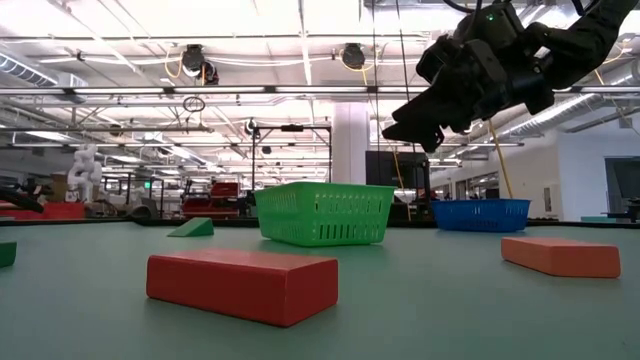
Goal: Sort & place blocks by color
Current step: Put the green block into the green bin
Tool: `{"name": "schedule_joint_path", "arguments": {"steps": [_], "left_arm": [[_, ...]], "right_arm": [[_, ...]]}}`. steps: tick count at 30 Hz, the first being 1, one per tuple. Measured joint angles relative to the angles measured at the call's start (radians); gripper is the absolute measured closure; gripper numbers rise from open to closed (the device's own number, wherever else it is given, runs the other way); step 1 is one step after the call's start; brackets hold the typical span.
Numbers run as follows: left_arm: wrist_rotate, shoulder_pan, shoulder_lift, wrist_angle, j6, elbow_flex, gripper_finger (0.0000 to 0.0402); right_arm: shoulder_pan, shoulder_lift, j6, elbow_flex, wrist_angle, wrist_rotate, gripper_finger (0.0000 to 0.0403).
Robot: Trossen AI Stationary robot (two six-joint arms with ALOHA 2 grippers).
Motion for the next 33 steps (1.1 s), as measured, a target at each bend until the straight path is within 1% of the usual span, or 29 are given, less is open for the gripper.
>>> {"name": "schedule_joint_path", "arguments": {"steps": [3,6,10,13,15,19,22,25,30,33], "left_arm": [[-0.003,0.027,0.0,-0.056,0.028,0.0,0.007],[-0.016,0.077,0.0,-0.107,0.077,0.0,0.0071],[-0.084,0.165,-0.003,-0.172,0.171,0.0,0.0092],[-0.149,0.247,-0.003,-0.173,0.267,0.0,0.0112],[-0.184,0.307,-0.003,-0.173,0.329,0.0,0.0126],[-0.234,0.429,-0.003,-0.207,0.383,0.0,0.0153],[-0.341,0.535,-0.003,-0.248,0.373,0.0,0.0173],[-0.409,0.654,-0.003,-0.248,0.395,0.0,0.0191],[-0.424,0.862,-0.003,-0.199,0.484,0.0,0.0214],[-0.419,0.947,-0.003,-0.145,0.538,0.0,0.0217]], "right_arm": [[0.0,0.0,0.014,0.0,0.002,0.0,0.019],[0.0,0.0,0.029,0.0,0.002,0.0,0.019],[0.0,0.0,0.03,0.0,0.002,0.0,0.019],[0.0,0.0,0.024,0.0,-0.013,0.0,0.019],[0.0,0.0,0.001,0.0,-0.036,0.026,0.019],[0.0,0.0,-0.009,0.0,-0.105,0.21,0.019],[0.0,0.0,-0.029,0.0,-0.125,0.284,0.019],[0.0,0.0,-0.034,0.0,-0.122,0.29,0.019],[0.0,0.0,-0.035,0.0,-0.133,0.286,0.019],[0.0,0.0,-0.05,0.0,-0.164,0.286,0.019]]}}
